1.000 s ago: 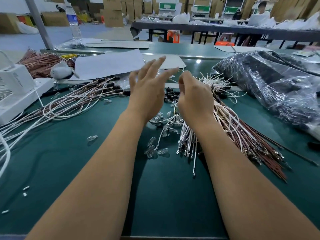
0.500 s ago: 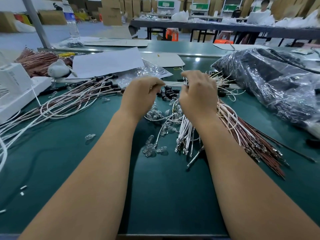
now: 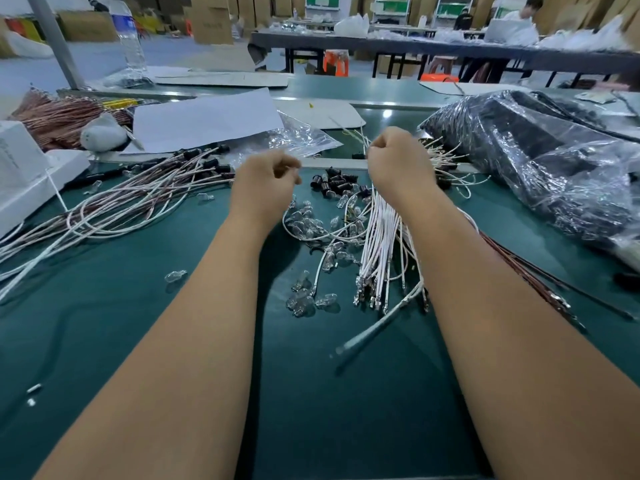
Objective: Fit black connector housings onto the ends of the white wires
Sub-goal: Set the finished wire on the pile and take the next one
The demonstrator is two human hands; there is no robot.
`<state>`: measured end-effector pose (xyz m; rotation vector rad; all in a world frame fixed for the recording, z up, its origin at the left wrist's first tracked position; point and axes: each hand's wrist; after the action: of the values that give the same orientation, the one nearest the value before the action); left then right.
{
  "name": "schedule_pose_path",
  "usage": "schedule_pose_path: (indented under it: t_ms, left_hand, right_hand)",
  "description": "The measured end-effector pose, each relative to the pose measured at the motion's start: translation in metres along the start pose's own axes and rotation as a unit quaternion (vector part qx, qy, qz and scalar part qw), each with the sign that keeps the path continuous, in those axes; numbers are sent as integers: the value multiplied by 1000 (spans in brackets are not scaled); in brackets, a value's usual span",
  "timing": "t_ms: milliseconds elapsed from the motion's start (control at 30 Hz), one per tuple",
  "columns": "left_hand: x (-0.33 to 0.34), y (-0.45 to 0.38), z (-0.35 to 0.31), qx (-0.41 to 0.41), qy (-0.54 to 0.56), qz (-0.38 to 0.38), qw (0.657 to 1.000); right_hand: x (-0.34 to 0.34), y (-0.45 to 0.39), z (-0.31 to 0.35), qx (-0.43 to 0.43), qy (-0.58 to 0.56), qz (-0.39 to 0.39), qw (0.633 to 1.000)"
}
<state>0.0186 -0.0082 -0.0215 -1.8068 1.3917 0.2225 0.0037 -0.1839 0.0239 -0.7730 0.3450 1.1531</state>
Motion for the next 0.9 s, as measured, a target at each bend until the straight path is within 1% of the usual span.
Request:
schedule_pose_path:
  t_ms: [67,133,200,300,367,400,467,533,567,633,700,767,800,833,867,900]
  left_hand:
    - [5,1,0,-5,-43,57,997]
    - [6,2,-2,1,-56,91,994]
    - [6,2,-2,-8,-39,101,994]
    - [7,0,2,-31,-34,99,994]
    - [8,-2,4,-40,-41,113,992]
    - [9,-2,4,-43,-42,125,990]
    - [10,-3,4,-43,-54,152,986]
    - [9,-4,3,-33,-82,168,982]
    - [9,-4,3,-29,-91,171,981]
    - [8,-2,2,-24,-87,165,982]
    - [7,0,1,-15,-77,142,987]
    - [7,1,0,-13,-68,118,991]
    - [6,1,-1,-16,-64,109,992]
    - [5,2,-1,-19,-63,103,992]
    - [4,2,-1,-22,-65,98,993]
    - [3,2,-1,-24,-67,92,993]
  right_hand:
    - [10,-10,4,10,-45,65,997]
    - [21,-17,6,10,-64,108,992]
    - [32,-20,5,19,-52,152,987]
    - [43,-23,3,38,-6,217,975]
    - [44,-24,4,42,-2,233,972]
    - [43,-23,7,40,-19,232,972]
    - [39,-21,12,47,-93,230,968]
    - [32,-16,15,72,-184,240,950]
    - [27,-14,16,78,-211,236,945]
    - [17,-10,15,63,-214,196,955]
    - [7,-6,11,45,-188,120,974]
    - [-2,-2,1,55,-117,42,991]
    - [-5,0,-5,76,-76,23,994]
    - [-7,3,-9,103,-62,29,992]
    - [-8,7,-12,125,-82,53,987]
    - [-7,11,-11,144,-137,77,977]
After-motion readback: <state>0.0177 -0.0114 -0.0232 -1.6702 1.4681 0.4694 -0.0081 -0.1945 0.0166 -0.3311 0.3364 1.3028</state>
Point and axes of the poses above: each hand's wrist, its own y-axis away from the middle knuckle, its own x-axis out of the palm, z = x × y, and after that the axes turned 8 degrees about -y, right-handed
